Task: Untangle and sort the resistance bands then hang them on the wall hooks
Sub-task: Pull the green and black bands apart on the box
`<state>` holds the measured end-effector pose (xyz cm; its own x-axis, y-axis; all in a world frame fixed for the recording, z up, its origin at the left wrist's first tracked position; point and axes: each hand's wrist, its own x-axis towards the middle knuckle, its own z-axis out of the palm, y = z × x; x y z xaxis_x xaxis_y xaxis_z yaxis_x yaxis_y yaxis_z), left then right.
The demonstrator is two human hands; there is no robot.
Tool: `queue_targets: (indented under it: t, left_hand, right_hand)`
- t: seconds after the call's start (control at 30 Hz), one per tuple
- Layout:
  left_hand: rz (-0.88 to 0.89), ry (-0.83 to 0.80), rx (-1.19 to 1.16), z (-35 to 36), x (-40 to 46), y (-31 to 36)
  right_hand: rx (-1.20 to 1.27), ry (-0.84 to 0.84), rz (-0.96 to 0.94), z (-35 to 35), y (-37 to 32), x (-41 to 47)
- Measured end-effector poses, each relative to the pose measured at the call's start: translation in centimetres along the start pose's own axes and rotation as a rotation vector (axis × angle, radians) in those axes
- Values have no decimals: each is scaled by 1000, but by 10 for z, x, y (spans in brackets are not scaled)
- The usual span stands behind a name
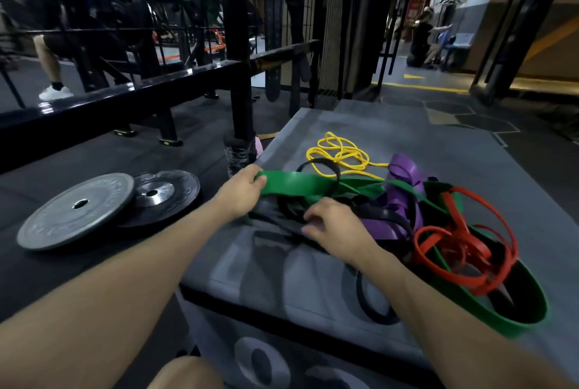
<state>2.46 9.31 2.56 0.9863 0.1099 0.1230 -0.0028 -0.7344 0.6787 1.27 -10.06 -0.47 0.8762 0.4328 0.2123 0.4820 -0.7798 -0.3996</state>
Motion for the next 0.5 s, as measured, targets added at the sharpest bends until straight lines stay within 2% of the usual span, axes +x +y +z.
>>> queue_targets:
  t: [0.13, 0.23, 0.4, 0.5]
  left_hand:
    - [-43, -112, -278, -10, 2, 21]
    - [-14, -181, -267, -18, 4, 24]
    - [45, -155, -79, -29, 15, 20]
    - [11, -68, -175, -29, 21, 17]
  right_hand:
    - [-58, -156, 61, 27, -14, 14]
    - [43, -222, 99, 47, -21, 23]
    - [242, -27, 55, 32, -25, 31]
    - [416, 199, -7, -17, -12, 26]
